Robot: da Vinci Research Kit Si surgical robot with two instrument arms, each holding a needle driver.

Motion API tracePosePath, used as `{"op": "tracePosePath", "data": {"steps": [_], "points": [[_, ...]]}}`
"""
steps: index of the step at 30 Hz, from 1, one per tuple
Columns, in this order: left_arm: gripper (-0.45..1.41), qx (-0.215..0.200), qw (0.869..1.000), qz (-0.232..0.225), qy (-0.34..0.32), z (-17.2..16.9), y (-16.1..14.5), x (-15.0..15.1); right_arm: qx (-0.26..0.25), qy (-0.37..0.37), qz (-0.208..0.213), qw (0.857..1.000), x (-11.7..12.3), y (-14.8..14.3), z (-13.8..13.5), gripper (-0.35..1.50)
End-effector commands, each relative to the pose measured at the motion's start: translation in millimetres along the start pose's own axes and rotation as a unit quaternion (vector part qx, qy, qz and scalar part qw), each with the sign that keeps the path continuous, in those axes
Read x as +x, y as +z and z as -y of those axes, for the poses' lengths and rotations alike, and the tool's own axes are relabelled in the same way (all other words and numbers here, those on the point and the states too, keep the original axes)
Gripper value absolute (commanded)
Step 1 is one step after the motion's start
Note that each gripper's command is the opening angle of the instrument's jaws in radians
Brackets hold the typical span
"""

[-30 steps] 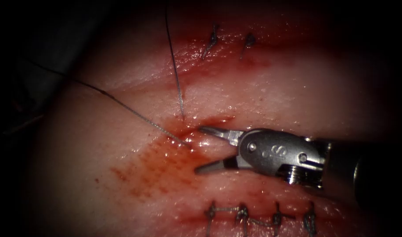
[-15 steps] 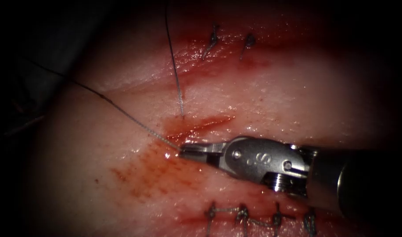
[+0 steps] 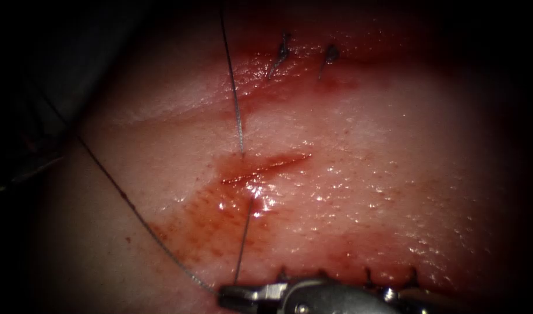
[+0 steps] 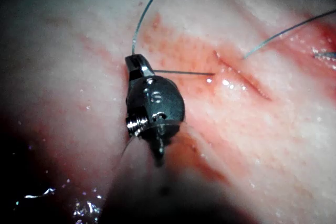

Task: Wound Closure

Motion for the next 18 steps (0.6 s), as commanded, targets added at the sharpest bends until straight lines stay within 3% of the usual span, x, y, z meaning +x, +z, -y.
{"op": "tracePosePath", "data": {"steps": [1,5,8,10,13,14,18], "points": [[-0.45,-0.001,1.0,0.001,0.001,-0.4,0.8,-0.1,0.01,-0.004,-0.004,1.0,0.8,1.4,2.5,-0.35],[-0.45,-0.005,1.0,0.002,0.004,-0.8,1.2,-0.1,0.019,-0.009,-0.008,1.0,2.3,2.2,4.5,-0.35],[-0.45,-0.007,1.0,0.004,0.006,-1.0,1.4,-0.1,0.022,-0.005,-0.019,1.0,2.9,2.8,4.3,-0.35],[-0.45,-0.009,1.0,0.004,0.007,-1.1,1.4,-0.1,0.016,0.002,-0.039,0.999,3.0,2.9,3.3,0.41],[-0.45,-0.008,1.0,0.004,0.007,-1.1,1.4,-0.1,0.008,0.0,-0.065,0.998,3.0,2.1,1.2,1.12],[-0.45,-0.008,1.0,0.004,0.007,-1.1,1.5,-0.1,0.0,-0.007,-0.08,0.997,3.0,1.5,0.0,1.27],[-0.45,-0.008,1.0,0.004,0.007,-1.0,1.8,-0.2,-0.03,-0.028,-0.12,0.992,3.5,-1.4,-3.5,1.38]]}}
